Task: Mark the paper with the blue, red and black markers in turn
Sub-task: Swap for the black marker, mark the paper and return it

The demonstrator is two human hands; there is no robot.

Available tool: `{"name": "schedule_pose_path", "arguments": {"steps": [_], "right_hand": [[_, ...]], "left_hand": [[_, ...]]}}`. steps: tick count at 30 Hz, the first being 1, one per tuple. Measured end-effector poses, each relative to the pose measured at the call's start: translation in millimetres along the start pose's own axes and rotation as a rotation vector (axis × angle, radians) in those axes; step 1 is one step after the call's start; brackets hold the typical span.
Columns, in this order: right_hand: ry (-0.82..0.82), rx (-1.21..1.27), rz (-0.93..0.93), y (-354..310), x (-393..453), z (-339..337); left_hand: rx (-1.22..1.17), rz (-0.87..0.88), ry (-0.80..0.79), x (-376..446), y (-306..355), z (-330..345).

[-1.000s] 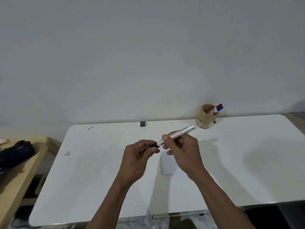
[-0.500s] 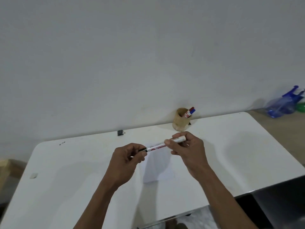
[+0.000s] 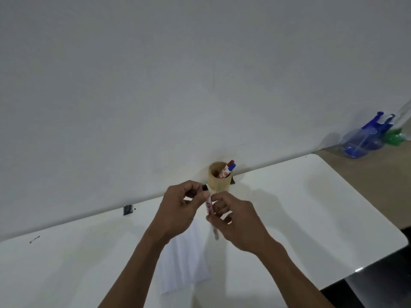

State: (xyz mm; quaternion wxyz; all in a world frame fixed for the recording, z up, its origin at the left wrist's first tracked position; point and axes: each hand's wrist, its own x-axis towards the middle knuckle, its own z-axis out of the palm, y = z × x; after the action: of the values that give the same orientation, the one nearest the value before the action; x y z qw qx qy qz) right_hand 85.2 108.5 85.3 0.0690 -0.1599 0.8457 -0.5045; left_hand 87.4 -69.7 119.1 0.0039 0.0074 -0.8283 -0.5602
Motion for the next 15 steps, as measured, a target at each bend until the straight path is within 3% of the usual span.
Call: {"name": "schedule_pose_path", "arguments": {"steps": [4,10,15], "right_hand": [[0.092,0.037,-0.057,17,27,-22],[0.446,0.177,-0.091,32,86,-61],[0.536,0.219,-0.093,45,132,-65]], "left_hand": [[-0.025,-0.02,0.045,30,1,20],[0.085,-0.185,0.227,72,-29,52],[0.154,-0.338,0.178,104,-54,88]]}}
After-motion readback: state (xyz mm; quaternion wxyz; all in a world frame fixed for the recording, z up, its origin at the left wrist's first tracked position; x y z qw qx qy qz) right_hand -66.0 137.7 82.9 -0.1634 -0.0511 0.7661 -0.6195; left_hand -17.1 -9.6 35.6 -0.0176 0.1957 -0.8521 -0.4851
